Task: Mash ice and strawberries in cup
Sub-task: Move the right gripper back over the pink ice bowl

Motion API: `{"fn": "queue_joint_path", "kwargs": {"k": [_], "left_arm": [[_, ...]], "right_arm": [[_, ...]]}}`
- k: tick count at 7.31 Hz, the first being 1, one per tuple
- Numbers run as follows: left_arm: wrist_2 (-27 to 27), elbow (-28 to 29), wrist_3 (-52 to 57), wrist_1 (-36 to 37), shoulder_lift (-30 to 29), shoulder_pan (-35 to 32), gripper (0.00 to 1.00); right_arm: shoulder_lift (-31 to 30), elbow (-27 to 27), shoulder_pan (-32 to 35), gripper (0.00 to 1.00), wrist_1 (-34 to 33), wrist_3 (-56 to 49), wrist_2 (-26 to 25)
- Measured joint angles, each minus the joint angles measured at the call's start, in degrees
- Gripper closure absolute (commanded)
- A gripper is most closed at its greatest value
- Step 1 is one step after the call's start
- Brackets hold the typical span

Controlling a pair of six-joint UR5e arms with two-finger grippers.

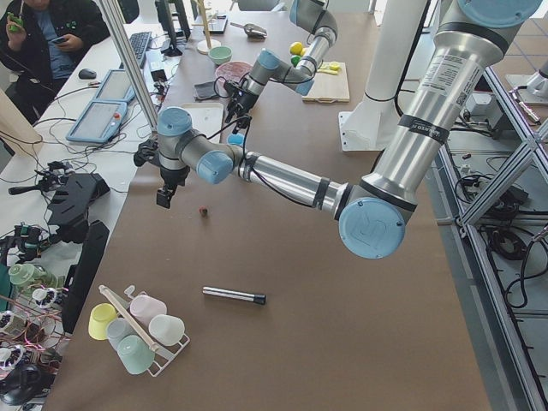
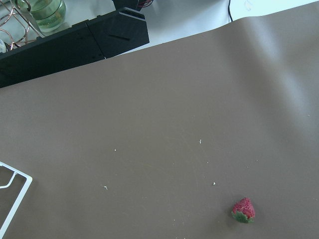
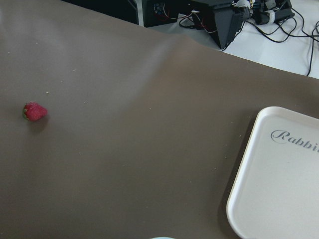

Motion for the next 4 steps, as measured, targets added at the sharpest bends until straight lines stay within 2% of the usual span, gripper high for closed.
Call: {"fn": "queue_joint_path", "kwargs": {"k": [2, 4], "left_arm": [[0.0, -0.3, -0.1, 0.0, -0.1, 0.0, 0.02], [0.0, -0.6, -0.1, -0.2, -0.3, 0.0, 0.02]], "right_arm": [[-0.5, 1.3, 3.2, 0.01, -0.6, 0.0, 2.6], [-2.1, 5.2, 9.3, 0.01, -6.2, 0.1, 11.1]]}}
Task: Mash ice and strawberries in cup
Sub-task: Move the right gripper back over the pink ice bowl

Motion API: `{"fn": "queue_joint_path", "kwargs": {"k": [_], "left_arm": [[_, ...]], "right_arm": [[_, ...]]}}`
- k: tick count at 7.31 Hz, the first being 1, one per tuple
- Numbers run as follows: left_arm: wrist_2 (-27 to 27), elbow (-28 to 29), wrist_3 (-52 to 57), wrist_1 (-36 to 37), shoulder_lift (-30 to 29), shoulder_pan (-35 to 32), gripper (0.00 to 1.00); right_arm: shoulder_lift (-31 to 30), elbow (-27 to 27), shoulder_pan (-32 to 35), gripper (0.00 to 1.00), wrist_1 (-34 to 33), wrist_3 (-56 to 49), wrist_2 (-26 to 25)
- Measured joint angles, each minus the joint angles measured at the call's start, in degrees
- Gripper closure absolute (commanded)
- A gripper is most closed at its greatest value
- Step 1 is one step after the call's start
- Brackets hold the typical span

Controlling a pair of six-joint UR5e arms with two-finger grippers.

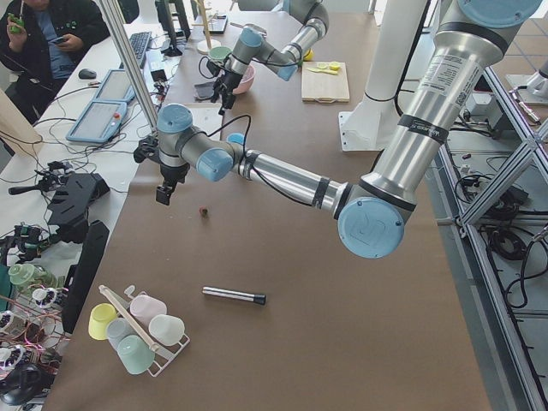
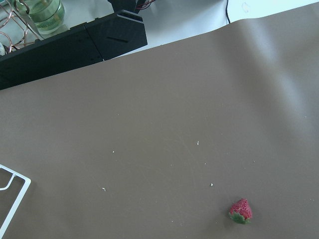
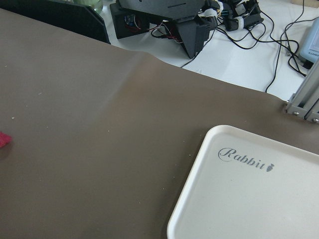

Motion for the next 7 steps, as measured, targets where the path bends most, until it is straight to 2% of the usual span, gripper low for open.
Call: {"fn": "queue_joint_path", "kwargs": {"k": [2, 7], "left_arm": [[0.0, -0.2, -0.1, -0.7, -0.2, 0.0, 0.02], [0.1, -3.9, -0.3, -0.8, 0.4, 0.0, 0.02]], "right_arm": [[-1.9, 4.1, 7.4, 0.01, -6.1, 0.0, 10.7], [-13.9, 12.4, 19.5, 0.0, -7.6, 1.9, 25.6]]}}
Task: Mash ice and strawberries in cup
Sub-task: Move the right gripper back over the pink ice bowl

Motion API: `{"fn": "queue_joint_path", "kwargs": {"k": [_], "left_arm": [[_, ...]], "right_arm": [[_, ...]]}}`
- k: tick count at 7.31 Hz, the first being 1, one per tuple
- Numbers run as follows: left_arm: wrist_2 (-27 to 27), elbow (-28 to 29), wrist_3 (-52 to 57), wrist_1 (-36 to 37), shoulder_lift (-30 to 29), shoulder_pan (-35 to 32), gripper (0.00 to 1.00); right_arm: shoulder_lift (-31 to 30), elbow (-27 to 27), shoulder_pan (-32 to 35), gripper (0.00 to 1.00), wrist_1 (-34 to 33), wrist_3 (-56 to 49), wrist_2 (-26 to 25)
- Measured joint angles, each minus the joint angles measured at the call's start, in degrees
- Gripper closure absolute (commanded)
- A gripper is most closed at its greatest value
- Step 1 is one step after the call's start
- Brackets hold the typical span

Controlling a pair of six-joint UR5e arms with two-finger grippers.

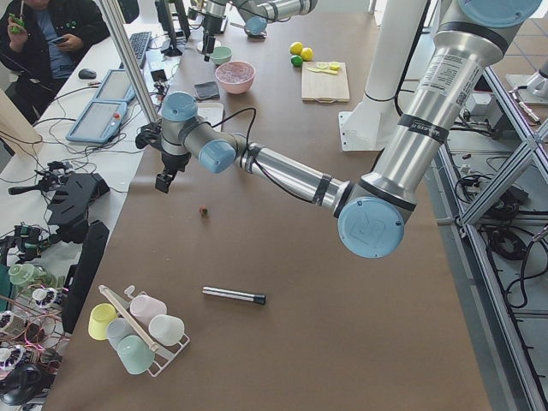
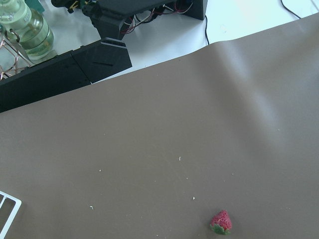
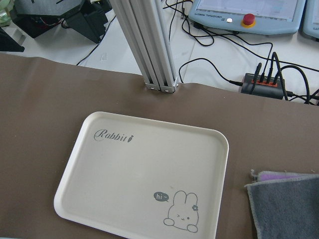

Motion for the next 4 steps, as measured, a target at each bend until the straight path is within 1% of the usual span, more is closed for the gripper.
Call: {"fn": "queue_joint_path", "kwargs": {"k": [1, 2, 4], "left_arm": [[0.0, -0.7, 0.0, 0.0, 0.3, 0.0, 0.02], [0.0, -1.0, 0.2, 0.0, 0.4, 0.0, 0.02], [0.1, -0.9, 0.7, 0.1, 0.5, 0.1, 0.02]], "right_arm": [[-2.9, 2.1, 2.2, 0.0, -0.1, -0.3, 3.2], [-6.4, 4.4, 3.7, 0.0, -0.1, -0.7, 4.6], [-11.8, 6.6, 4.6, 0.0, 0.3, -0.8, 3.4]]}}
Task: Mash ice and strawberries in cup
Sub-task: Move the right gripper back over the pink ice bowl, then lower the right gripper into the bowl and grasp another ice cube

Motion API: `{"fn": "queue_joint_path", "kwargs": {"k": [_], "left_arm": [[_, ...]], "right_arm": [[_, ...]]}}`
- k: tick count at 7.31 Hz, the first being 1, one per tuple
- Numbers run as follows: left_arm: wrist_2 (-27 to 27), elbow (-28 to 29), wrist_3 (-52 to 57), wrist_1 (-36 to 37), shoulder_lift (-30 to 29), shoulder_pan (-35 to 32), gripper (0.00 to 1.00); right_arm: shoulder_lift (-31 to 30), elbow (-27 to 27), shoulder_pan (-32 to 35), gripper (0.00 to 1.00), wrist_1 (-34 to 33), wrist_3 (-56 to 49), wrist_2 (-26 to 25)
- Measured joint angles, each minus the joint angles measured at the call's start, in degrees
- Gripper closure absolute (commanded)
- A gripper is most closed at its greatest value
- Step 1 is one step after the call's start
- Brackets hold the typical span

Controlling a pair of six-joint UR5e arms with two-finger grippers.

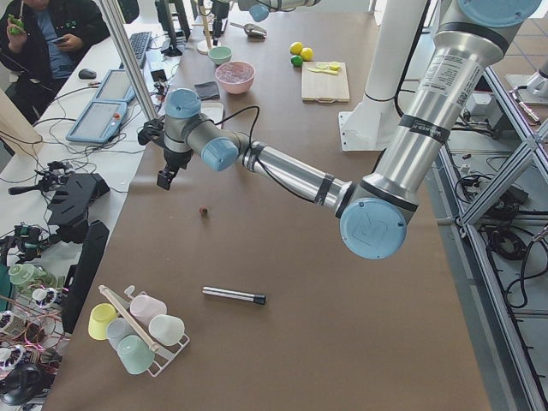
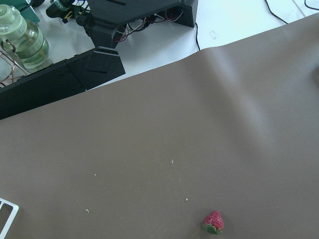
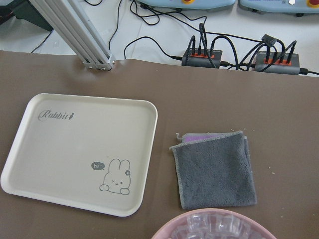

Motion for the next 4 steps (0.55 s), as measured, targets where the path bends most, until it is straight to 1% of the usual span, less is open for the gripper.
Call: {"fn": "queue_joint_path", "kwargs": {"k": [2, 4], "left_arm": [[0.0, -0.3, 0.2, 0.0, -0.1, 0.2, 0.02], [0.0, -0.4, 0.2, 0.0, -0.2, 1.2, 0.02]], "right_arm": [[-5.8, 1.3, 0.1, 0.01, 3.9, 0.2, -1.0], [-10.8, 1.5, 0.1, 0.01, 8.8, 0.3, -2.0]]}}
